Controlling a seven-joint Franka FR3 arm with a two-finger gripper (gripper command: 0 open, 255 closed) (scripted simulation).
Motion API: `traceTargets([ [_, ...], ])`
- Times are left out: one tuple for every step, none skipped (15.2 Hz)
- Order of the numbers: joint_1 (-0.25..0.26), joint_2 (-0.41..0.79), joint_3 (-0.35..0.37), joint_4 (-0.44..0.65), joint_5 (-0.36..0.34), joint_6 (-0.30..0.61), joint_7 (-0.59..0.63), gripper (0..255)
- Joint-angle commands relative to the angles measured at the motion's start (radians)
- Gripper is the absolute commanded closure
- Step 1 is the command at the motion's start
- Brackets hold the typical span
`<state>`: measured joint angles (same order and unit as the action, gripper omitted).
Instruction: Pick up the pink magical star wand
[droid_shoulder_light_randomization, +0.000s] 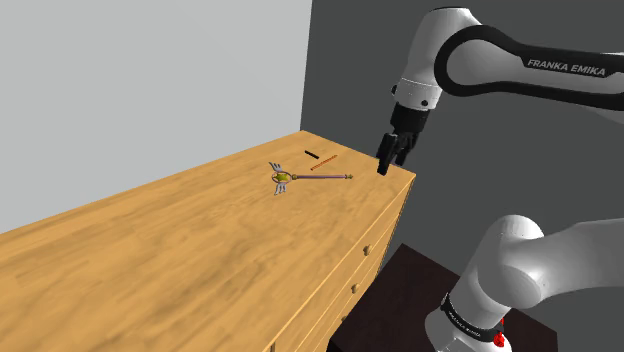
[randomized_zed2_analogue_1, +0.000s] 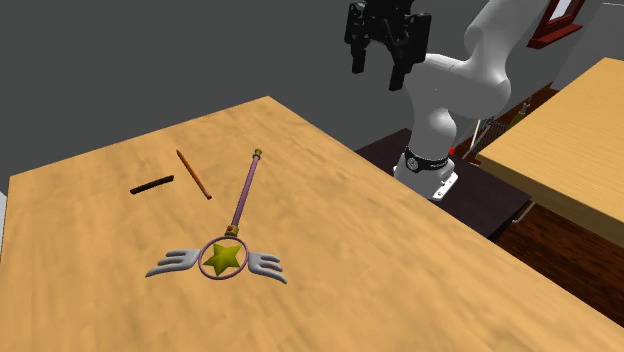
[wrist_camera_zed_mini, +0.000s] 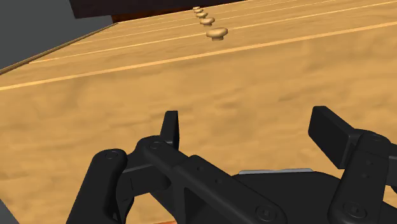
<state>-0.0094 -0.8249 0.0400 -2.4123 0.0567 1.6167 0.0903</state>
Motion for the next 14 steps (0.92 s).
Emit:
traceTargets([
  [0.000,0.000,0.000,0.000,0.000,0.000,0.000,0],
  [0.006,0.035,-0.012,0.007,-0.011,0.027,-0.037,0],
  [0.013,0.071,-0.023,0.015,-0.021,0.054,-0.073,0],
  [0.019,0.108,-0.034,0.025,-0.031,0.080,-0.109,0],
  [0.026,0.145,-0.044,0.036,-0.039,0.105,-0.144,0],
  [0.033,0.184,-0.053,0.049,-0.047,0.129,-0.179,0],
  [0.040,0.222,-0.062,0.064,-0.054,0.152,-0.214,0],
  [0.046,0.261,-0.070,0.080,-0.059,0.174,-0.248,0],
  [0.053,0.300,-0.078,0.098,-0.065,0.196,-0.282,0],
  [0.060,0.339,-0.085,0.116,-0.069,0.216,-0.315,0],
  [0.067,0.379,-0.092,0.136,-0.072,0.235,-0.349,0],
  [0.074,0.418,-0.098,0.158,-0.075,0.252,-0.381,0],
  [0.081,0.457,-0.103,0.180,-0.077,0.269,-0.414,0],
  [0.087,0.497,-0.107,0.204,-0.079,0.285,-0.447,0],
])
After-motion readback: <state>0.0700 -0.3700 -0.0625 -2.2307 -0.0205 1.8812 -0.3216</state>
